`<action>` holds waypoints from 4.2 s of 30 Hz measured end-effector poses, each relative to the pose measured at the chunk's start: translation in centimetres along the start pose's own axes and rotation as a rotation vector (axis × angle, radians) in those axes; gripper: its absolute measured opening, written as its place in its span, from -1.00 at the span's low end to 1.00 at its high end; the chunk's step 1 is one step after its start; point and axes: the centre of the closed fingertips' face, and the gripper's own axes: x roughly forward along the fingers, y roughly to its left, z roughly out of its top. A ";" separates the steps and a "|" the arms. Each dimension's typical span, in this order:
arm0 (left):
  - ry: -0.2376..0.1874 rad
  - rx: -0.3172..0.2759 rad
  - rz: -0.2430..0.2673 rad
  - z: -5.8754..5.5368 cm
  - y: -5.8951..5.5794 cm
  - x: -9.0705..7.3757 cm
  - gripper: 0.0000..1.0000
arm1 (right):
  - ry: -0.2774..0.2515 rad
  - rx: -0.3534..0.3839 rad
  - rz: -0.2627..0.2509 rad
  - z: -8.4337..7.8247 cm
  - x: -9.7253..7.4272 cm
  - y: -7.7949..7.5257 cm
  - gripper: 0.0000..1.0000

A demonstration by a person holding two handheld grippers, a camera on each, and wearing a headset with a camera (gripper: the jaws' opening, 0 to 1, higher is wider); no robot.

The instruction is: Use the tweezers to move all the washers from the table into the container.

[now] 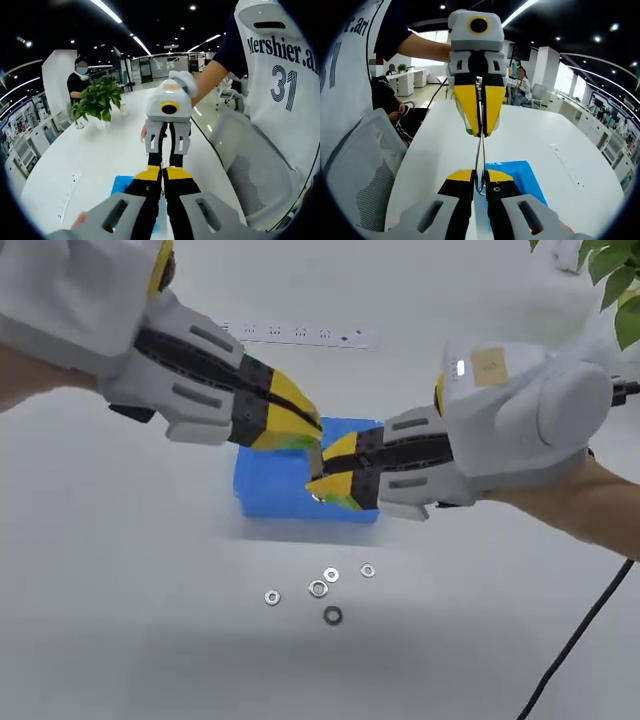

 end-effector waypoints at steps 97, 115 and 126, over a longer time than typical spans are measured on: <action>0.039 0.002 -0.012 -2.1 0.6 1.4 -0.89 | -0.033 0.015 -0.014 -2.6 0.6 -0.6 -0.78; 0.060 -0.070 -0.033 -5.1 -6.2 1.1 -0.89 | -0.009 0.049 0.046 -4.1 2.9 7.1 -0.78; 0.082 -0.114 -0.015 -7.6 -7.1 1.0 -0.89 | 0.021 0.037 0.083 -5.3 5.1 8.3 -0.78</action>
